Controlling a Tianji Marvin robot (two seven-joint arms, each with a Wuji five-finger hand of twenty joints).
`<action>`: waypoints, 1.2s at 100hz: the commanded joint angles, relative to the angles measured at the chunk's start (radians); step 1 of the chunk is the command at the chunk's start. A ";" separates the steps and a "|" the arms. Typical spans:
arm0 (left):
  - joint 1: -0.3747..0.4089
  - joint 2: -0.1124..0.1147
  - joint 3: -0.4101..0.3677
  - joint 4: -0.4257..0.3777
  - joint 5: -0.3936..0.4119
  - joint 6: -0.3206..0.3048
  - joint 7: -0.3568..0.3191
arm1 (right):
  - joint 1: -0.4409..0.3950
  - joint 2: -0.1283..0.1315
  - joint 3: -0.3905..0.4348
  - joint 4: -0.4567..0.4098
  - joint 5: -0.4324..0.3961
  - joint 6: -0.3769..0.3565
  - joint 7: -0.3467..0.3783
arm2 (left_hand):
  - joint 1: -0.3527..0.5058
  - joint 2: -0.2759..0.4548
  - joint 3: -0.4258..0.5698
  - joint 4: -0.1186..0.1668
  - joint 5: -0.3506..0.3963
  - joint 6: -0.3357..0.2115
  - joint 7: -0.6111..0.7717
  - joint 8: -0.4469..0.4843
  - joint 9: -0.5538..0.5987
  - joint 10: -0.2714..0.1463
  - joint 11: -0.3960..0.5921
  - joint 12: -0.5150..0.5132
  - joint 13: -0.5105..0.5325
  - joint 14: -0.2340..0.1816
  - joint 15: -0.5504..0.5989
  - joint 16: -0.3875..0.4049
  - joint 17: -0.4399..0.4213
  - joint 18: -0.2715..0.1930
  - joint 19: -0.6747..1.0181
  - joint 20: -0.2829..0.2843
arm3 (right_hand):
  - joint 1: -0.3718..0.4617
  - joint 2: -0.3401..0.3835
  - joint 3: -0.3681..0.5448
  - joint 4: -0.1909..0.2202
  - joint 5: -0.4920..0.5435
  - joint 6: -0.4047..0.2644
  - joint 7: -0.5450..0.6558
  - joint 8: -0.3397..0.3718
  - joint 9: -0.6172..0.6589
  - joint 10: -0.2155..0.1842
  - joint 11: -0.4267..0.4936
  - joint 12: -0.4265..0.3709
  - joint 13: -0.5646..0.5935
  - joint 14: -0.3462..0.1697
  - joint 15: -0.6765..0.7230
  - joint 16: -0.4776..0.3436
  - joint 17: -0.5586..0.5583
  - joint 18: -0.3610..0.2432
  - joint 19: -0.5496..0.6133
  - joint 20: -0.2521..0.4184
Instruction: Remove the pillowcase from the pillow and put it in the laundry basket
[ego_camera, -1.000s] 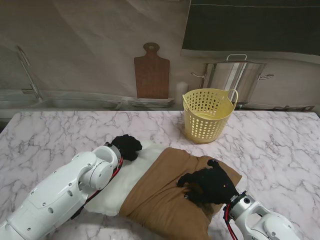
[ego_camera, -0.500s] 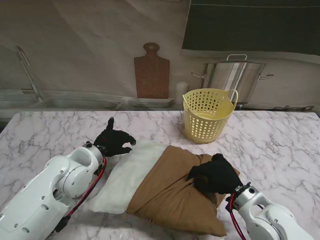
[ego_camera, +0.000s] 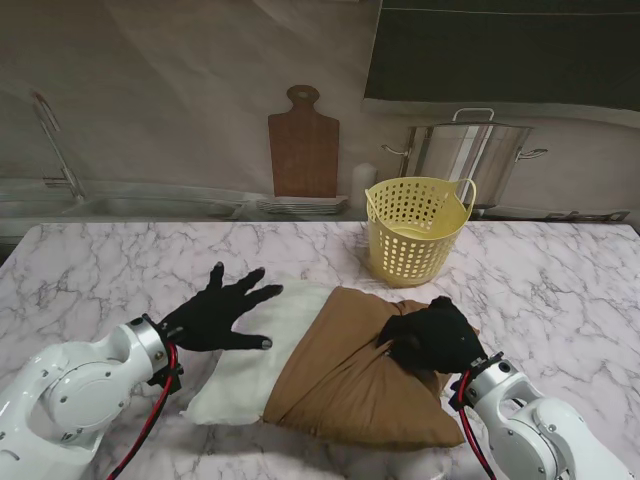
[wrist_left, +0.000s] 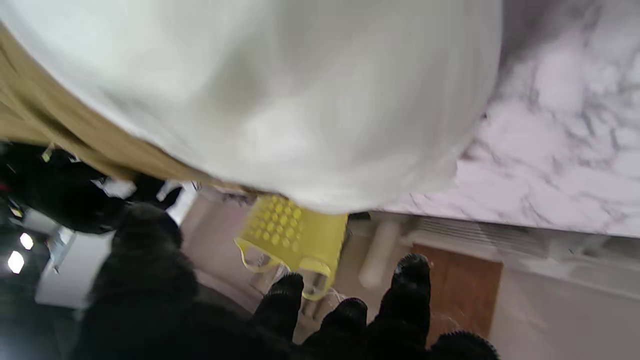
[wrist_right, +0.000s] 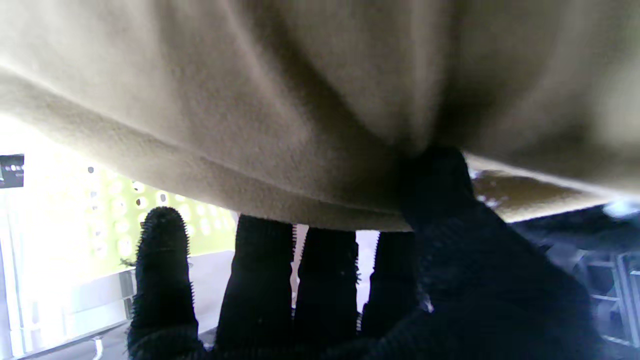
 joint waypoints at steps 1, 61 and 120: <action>0.017 0.023 -0.001 -0.006 -0.003 -0.001 -0.018 | 0.025 -0.007 -0.004 0.008 0.016 0.024 0.017 | -0.073 -0.061 -0.013 -0.024 -0.056 0.013 -0.036 -0.093 -0.038 0.004 -0.011 -0.019 -0.049 0.042 -0.021 -0.036 -0.011 0.052 1.142 -0.044 | 0.126 0.053 0.140 0.059 0.057 -0.030 0.069 0.055 0.040 0.012 0.088 0.038 0.039 -0.033 0.046 0.020 -0.011 0.009 0.002 0.005; -0.147 0.047 0.210 0.152 0.010 0.088 -0.128 | 0.102 -0.008 -0.066 0.054 0.063 0.124 0.059 | 0.261 -0.255 0.035 0.026 0.004 0.205 0.020 0.016 0.261 0.025 0.037 0.051 0.196 -0.114 0.054 -0.035 0.169 -0.143 1.396 0.015 | 0.128 0.045 0.163 0.066 0.058 0.009 0.063 0.044 0.042 0.035 0.103 0.038 0.053 -0.008 0.071 0.028 -0.001 0.024 0.014 0.021; -0.415 0.052 0.514 0.391 -0.053 0.291 -0.179 | 0.046 -0.004 -0.015 0.062 0.064 0.061 0.068 | 0.491 -0.006 0.009 -0.004 0.251 -0.159 0.132 0.168 0.476 -0.193 0.127 0.129 0.323 -0.155 0.069 0.013 0.197 -0.167 1.570 0.059 | 0.128 0.045 0.170 0.063 0.070 0.005 0.067 0.056 0.046 0.039 0.120 0.051 0.084 -0.003 0.090 0.034 0.065 0.009 0.075 0.059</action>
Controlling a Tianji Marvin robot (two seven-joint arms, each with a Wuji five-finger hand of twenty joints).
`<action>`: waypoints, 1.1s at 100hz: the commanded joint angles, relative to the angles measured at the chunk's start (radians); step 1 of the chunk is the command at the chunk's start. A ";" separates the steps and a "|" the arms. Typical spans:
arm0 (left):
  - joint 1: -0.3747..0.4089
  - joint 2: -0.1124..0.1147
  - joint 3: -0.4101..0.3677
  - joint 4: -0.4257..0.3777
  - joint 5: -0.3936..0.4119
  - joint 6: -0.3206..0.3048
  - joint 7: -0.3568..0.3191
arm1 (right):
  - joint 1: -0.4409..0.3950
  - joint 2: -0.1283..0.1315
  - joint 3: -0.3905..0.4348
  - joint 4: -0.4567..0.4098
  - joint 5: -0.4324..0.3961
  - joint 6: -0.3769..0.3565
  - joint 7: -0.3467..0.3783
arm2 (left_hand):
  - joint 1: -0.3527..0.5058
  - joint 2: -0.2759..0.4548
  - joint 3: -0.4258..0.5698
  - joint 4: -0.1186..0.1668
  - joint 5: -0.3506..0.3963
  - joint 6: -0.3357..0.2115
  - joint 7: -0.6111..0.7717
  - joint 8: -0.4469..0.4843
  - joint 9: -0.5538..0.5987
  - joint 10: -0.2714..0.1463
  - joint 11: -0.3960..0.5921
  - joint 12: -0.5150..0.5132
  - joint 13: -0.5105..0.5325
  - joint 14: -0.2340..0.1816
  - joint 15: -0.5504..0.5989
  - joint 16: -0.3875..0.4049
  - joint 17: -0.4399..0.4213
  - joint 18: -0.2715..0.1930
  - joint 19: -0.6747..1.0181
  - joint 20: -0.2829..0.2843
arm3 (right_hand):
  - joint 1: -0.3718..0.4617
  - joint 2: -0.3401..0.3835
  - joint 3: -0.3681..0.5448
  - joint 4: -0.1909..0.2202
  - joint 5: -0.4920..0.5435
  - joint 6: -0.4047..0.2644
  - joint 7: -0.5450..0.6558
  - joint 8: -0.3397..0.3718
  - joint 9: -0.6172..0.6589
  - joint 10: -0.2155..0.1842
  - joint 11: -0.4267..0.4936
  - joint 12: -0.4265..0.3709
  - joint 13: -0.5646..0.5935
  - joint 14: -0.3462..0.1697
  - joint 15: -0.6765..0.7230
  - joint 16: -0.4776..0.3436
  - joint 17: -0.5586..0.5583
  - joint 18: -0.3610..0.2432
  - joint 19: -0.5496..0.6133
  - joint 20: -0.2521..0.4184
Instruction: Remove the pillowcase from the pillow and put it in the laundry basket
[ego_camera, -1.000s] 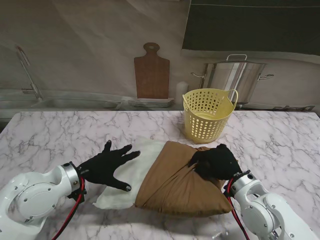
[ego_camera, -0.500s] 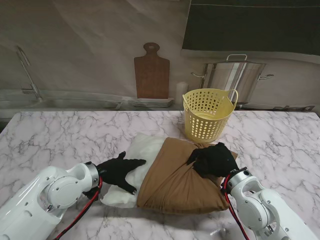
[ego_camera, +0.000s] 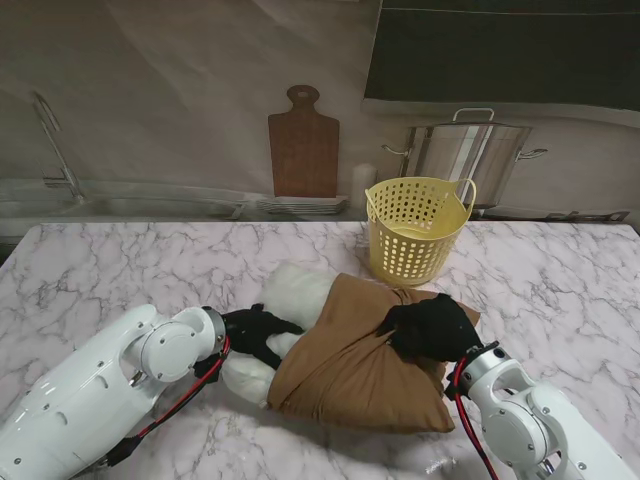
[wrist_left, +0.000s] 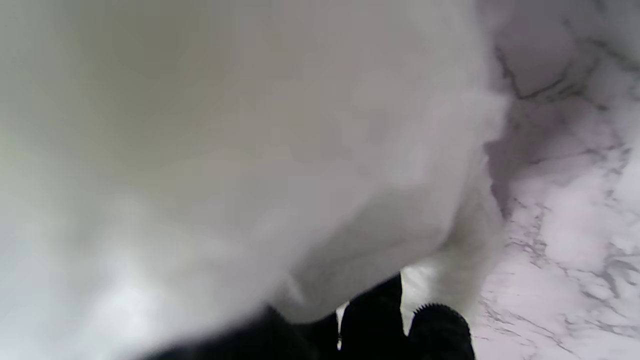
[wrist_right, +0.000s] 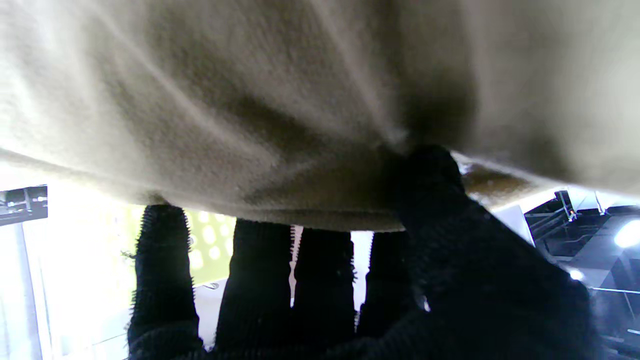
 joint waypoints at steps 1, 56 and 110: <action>0.016 0.002 0.022 0.050 0.009 0.015 -0.044 | -0.028 0.003 0.017 0.007 -0.011 0.001 0.006 | 0.170 0.157 0.097 0.063 0.071 -0.060 0.042 0.005 0.042 0.036 0.041 0.019 0.018 0.045 -0.017 0.005 -0.009 0.012 1.561 0.020 | 0.119 0.065 0.122 0.063 0.058 -0.044 0.067 0.044 0.046 -0.002 0.105 0.046 0.073 -0.018 0.066 0.024 0.004 0.008 0.030 0.021; -0.005 0.017 0.053 0.038 -0.013 0.044 -0.117 | -0.147 -0.008 0.176 -0.014 -0.037 -0.005 -0.058 | 0.182 0.179 0.093 0.065 0.111 -0.061 0.053 -0.006 0.085 0.033 0.047 0.028 0.041 0.039 -0.018 0.011 0.002 0.013 1.564 0.042 | 0.116 0.065 0.121 0.057 0.053 -0.036 0.058 0.049 0.042 -0.002 0.091 0.050 0.062 -0.018 0.063 0.027 0.006 -0.004 0.041 0.036; -0.104 0.005 0.138 0.099 -0.145 0.128 -0.110 | -0.202 -0.001 0.078 -0.206 -0.171 -0.125 -0.145 | 0.201 0.215 0.092 0.050 0.118 -0.051 0.069 0.045 0.121 0.048 0.051 0.037 0.090 0.052 0.006 0.029 0.034 0.021 1.615 0.072 | -0.401 0.159 -0.310 0.176 -0.428 0.110 -0.588 -0.089 -0.706 0.127 -0.405 -0.551 -0.556 0.132 -0.361 -0.292 -0.237 -0.021 -0.197 0.009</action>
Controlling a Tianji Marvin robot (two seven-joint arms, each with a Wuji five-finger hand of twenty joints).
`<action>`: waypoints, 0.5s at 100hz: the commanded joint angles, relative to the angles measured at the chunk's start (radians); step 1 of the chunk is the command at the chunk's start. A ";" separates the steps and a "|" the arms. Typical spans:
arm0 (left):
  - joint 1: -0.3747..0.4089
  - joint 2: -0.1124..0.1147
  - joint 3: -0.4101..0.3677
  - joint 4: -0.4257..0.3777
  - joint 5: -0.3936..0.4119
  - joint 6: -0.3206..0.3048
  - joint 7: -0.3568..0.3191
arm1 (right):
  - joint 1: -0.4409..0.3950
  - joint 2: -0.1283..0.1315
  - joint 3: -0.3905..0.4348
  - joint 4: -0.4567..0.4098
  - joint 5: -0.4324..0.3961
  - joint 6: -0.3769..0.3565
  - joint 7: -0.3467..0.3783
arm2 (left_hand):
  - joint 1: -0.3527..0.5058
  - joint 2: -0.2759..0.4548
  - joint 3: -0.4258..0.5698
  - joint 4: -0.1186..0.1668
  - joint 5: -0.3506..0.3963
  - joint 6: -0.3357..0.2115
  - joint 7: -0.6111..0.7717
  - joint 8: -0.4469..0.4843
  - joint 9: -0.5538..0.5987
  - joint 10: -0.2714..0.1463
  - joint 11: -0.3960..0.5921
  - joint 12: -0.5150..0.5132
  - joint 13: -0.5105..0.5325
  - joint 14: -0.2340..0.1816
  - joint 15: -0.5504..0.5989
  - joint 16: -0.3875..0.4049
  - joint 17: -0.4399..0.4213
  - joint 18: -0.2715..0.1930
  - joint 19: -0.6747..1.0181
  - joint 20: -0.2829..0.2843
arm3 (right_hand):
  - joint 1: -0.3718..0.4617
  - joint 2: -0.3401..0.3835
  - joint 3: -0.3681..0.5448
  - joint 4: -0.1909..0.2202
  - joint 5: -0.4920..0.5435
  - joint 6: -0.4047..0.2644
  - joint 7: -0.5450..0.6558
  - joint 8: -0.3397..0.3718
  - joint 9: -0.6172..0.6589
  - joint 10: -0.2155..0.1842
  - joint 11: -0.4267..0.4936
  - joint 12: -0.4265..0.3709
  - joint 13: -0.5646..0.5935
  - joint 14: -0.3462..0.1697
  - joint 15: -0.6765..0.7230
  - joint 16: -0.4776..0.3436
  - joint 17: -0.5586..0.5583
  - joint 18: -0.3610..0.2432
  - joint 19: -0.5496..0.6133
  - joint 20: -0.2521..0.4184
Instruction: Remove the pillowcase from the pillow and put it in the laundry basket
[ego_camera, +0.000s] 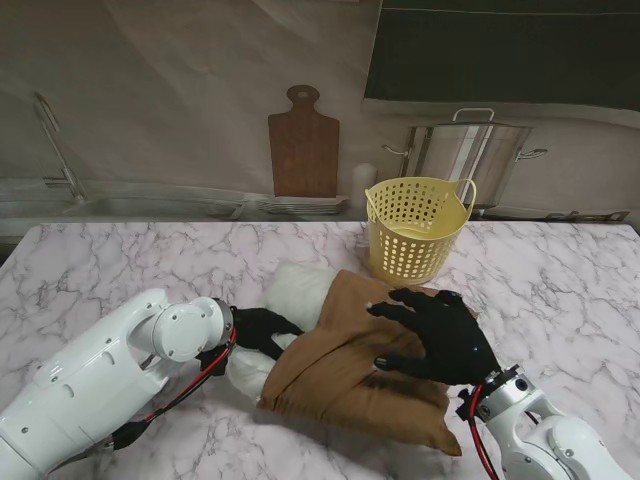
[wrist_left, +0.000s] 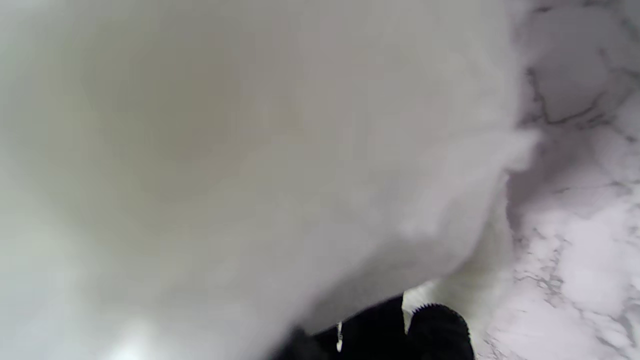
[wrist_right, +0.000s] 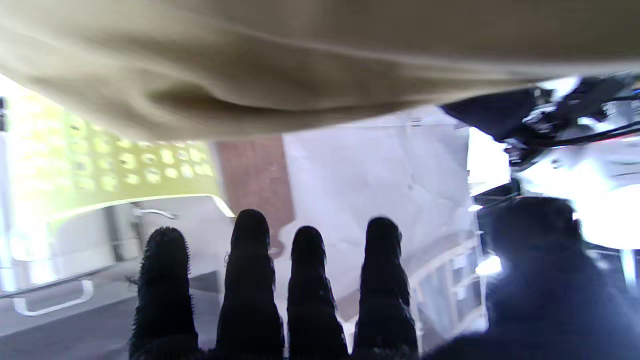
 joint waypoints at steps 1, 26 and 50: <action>0.015 -0.006 0.028 0.054 0.002 0.020 -0.032 | -0.008 0.002 -0.028 -0.041 -0.037 -0.010 0.020 | 0.147 0.128 0.098 0.053 0.057 -0.032 0.044 0.026 0.053 0.053 0.050 0.033 0.052 0.038 0.018 0.016 0.014 0.029 1.673 0.039 | -0.088 -0.043 0.026 -0.002 -0.081 -0.033 -0.070 -0.042 -0.061 -0.013 -0.053 -0.046 -0.060 0.017 -0.050 -0.039 -0.040 0.002 -0.060 -0.030; 0.026 -0.017 0.008 0.047 -0.020 0.047 0.000 | 0.051 0.036 -0.133 -0.018 -0.140 0.029 0.173 | 0.175 0.125 0.096 0.050 0.081 -0.008 0.054 0.051 0.107 0.078 0.066 0.049 0.113 0.050 0.057 0.042 0.057 0.038 1.744 0.065 | 0.202 -0.162 0.028 0.020 -0.076 -0.080 0.002 0.064 0.180 -0.134 0.114 0.101 0.139 -0.063 0.054 0.035 -0.008 0.024 -0.091 -0.072; 0.032 -0.018 -0.007 0.039 0.007 0.039 0.008 | 0.073 0.028 -0.124 0.045 -0.003 0.037 0.215 | 0.208 0.109 0.103 0.055 0.105 -0.012 0.066 0.065 0.153 0.077 0.081 0.062 0.162 0.039 0.089 0.068 0.088 0.030 1.804 0.075 | 0.491 -0.193 0.552 -0.105 0.393 -0.190 0.377 0.111 0.661 -0.161 0.308 0.439 0.516 -0.136 0.278 0.216 0.174 0.028 0.082 -0.014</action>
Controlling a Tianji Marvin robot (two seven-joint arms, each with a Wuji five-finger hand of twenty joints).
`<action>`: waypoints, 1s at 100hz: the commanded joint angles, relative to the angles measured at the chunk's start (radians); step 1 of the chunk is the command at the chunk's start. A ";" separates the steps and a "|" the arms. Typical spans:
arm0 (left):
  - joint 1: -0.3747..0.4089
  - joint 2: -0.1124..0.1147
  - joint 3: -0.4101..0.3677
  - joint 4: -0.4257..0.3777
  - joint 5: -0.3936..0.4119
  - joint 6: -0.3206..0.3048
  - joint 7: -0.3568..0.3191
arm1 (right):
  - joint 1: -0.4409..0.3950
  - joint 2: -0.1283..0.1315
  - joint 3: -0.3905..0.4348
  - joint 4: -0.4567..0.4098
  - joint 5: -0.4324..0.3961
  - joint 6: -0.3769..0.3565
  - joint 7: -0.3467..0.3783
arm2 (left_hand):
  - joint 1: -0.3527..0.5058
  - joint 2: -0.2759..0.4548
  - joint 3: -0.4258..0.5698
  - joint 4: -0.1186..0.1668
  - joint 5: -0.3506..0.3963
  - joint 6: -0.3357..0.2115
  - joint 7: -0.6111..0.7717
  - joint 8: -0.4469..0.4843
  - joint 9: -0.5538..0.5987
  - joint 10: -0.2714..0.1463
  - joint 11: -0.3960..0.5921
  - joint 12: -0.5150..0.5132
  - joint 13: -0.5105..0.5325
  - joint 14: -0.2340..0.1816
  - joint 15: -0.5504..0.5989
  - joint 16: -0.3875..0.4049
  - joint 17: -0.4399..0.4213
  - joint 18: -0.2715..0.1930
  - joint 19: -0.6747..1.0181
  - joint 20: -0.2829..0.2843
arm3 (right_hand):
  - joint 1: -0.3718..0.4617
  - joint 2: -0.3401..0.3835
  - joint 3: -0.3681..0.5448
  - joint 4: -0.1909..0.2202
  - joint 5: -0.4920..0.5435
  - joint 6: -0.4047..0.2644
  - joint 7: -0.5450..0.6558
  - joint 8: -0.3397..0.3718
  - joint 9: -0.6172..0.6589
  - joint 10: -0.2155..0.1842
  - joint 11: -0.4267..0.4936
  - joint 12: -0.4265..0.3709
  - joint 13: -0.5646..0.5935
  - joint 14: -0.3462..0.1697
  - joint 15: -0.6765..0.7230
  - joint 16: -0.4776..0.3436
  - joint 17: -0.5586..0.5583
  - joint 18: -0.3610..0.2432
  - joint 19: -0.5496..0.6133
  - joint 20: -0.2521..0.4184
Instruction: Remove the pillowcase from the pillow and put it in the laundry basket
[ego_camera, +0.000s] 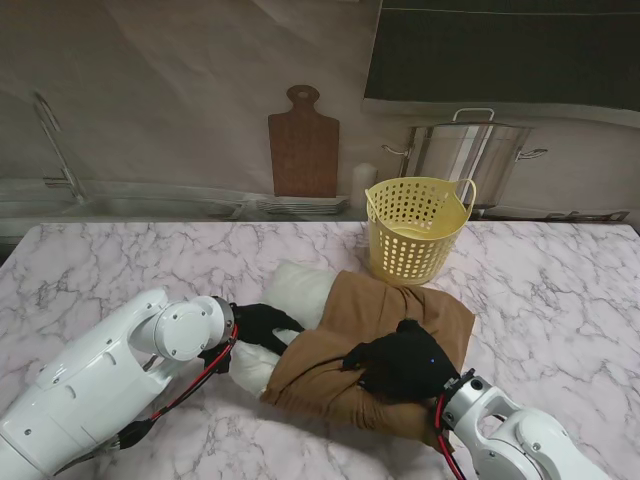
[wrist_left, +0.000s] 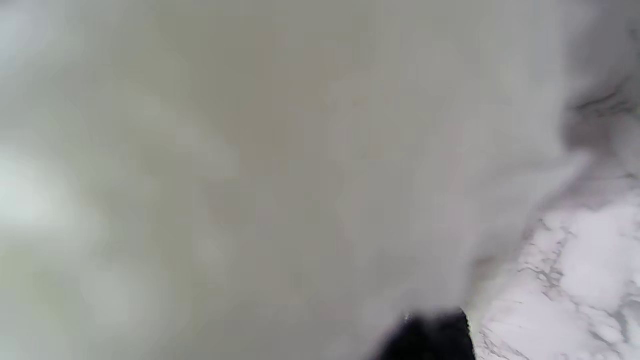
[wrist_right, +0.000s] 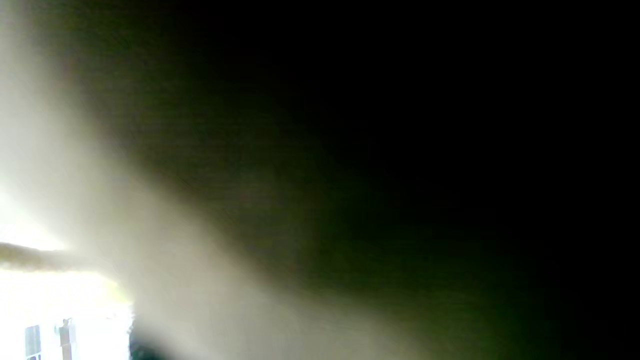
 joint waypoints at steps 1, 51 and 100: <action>0.014 0.002 0.023 0.035 0.016 0.009 -0.026 | -0.007 0.001 0.025 0.019 -0.019 -0.006 0.011 | 0.168 0.109 0.104 0.075 0.044 0.001 0.028 0.007 0.063 0.075 0.057 0.040 0.068 0.026 0.058 0.035 0.013 0.031 1.837 0.034 | 0.154 0.002 0.231 0.032 0.123 -0.043 0.117 0.011 0.080 -0.005 0.150 0.083 0.109 -0.036 0.119 0.067 0.034 0.019 0.057 0.039; -0.023 0.005 0.059 0.055 0.043 0.037 -0.039 | -0.102 0.028 0.199 -0.069 0.009 -0.087 0.304 | 0.203 0.113 0.107 0.077 0.063 -0.005 0.040 0.013 0.084 0.034 0.071 0.049 0.084 0.020 0.062 0.047 0.022 0.028 1.859 0.029 | 0.163 -0.010 0.317 0.017 0.299 -0.078 0.360 0.235 0.081 -0.007 0.246 0.278 0.132 -0.034 0.200 0.147 0.065 -0.011 0.120 0.064; 0.104 -0.013 -0.096 -0.006 0.145 -0.047 0.079 | -0.060 0.025 0.170 0.001 0.101 -0.085 0.281 | 0.129 0.111 0.094 0.076 0.068 0.021 0.051 0.019 0.049 0.088 0.067 0.057 0.038 0.047 0.066 0.065 -0.031 0.052 1.851 0.027 | 0.172 -0.005 0.304 0.011 0.290 -0.060 0.336 0.257 0.079 0.007 0.222 0.284 0.134 -0.025 0.197 0.153 0.085 -0.013 0.137 0.071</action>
